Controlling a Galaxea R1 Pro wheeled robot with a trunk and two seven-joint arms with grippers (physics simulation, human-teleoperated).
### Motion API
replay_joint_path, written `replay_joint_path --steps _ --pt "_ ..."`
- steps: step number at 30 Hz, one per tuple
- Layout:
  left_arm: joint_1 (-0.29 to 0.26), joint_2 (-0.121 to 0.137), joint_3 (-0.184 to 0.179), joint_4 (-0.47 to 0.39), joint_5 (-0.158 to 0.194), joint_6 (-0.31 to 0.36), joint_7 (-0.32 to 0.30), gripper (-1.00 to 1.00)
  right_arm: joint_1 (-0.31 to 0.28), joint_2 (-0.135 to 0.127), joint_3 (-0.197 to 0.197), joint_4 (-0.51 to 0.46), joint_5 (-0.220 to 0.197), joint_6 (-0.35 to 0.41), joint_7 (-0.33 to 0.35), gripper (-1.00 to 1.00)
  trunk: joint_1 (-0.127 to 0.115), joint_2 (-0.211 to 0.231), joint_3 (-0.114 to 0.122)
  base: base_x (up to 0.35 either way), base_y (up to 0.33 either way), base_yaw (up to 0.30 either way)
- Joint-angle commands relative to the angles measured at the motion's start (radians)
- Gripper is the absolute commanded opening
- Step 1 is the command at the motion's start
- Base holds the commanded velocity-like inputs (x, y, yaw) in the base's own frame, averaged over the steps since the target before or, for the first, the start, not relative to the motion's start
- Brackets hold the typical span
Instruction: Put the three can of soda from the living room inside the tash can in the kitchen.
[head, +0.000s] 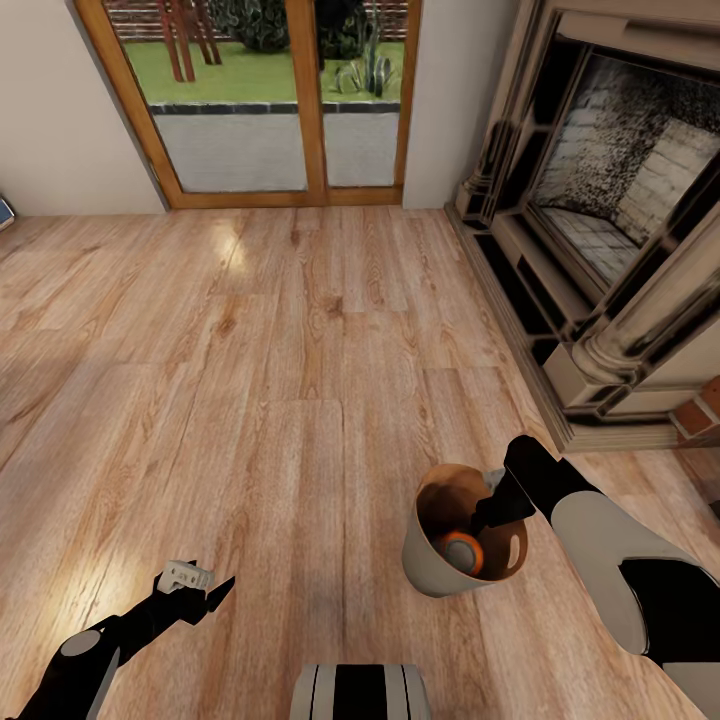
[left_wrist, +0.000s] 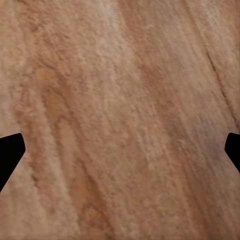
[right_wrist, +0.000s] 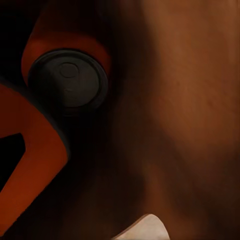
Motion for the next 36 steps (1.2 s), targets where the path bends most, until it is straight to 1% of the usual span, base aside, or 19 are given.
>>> replay_joint_path --steps 1,31,36 --pt "0.000 0.000 0.000 0.000 0.000 0.000 0.000 1.00 0.001 0.000 -0.001 0.000 -0.007 0.003 0.000 1.00 0.000 0.000 0.000 0.000 0.000 0.000" --pt "0.000 0.000 0.000 0.001 -0.003 -0.001 0.001 1.00 0.001 -0.001 -0.001 -0.002 -0.006 0.003 0.000 1.00 0.000 0.000 0.000 0.000 0.000 0.000" --pt "0.000 0.000 0.000 0.001 -0.004 0.000 0.001 1.00 0.001 -0.001 -0.001 -0.003 -0.006 0.003 0.000 1.00 -0.002 0.001 0.019 0.000 0.000 0.000"
